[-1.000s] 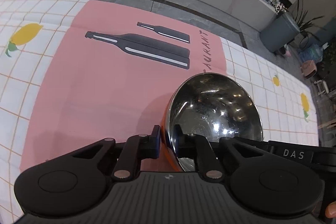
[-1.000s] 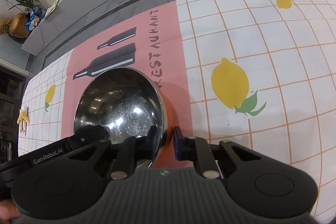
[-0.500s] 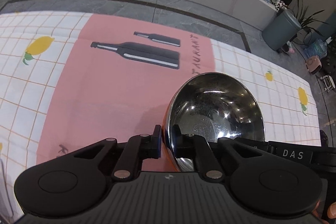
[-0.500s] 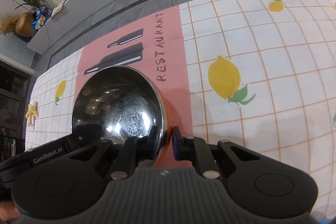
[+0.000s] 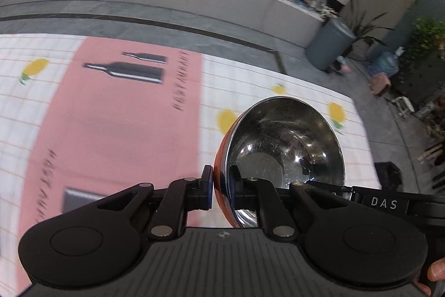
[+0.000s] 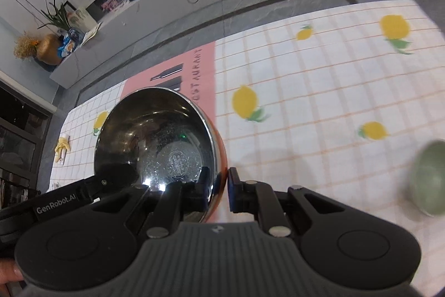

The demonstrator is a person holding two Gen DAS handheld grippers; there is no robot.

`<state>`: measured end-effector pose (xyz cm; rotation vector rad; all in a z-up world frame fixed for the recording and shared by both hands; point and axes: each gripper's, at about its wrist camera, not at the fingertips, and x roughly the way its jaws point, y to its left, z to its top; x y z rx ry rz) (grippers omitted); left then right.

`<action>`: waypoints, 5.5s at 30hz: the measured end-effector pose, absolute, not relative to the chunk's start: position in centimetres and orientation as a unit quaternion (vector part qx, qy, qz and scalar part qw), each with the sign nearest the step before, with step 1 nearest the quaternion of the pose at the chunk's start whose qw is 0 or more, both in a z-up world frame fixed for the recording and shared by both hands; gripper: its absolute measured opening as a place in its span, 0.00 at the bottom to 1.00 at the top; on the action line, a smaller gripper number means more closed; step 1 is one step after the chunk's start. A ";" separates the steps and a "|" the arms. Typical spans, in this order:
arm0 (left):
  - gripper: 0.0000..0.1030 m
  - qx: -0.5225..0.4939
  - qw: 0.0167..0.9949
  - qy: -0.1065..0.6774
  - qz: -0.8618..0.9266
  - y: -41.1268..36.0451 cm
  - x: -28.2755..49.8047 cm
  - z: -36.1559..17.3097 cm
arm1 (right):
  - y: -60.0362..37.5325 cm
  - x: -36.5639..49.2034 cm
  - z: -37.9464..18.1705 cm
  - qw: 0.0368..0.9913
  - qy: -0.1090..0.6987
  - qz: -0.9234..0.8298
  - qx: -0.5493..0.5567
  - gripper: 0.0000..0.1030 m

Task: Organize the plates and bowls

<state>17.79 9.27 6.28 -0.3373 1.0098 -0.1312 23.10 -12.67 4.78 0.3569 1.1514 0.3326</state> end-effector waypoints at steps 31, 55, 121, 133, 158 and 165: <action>0.11 -0.147 0.769 0.605 -0.144 -2.9 12.3 -0.9 | -27.5 13.2 -0.6 0.760 0.612 0.083 0.202 0.11; 0.13 -0.146 0.786 0.588 -0.123 -2.7 12.9 -1.2 | -27.8 13.6 -0.4 0.777 0.605 0.078 0.154 0.13; 0.17 0.040 0.686 0.661 -0.302 -19.8 28.7 -7.4 | -35.9 22.3 -7.5 0.748 0.620 -0.048 0.233 0.20; 0.07 0.051 0.702 0.651 -0.286 -20.2 28.3 -7.0 | -36.6 22.1 -8.3 0.736 0.621 -0.048 0.265 0.11; 0.07 0.010 0.774 0.590 -0.230 -12.5 22.9 4.9 | -31.0 19.3 2.1 0.781 0.572 0.044 0.248 0.11; 0.08 -0.020 0.777 0.593 -0.210 -9.3 18.7 5.8 | -28.1 15.7 3.8 0.780 0.581 0.088 0.215 0.11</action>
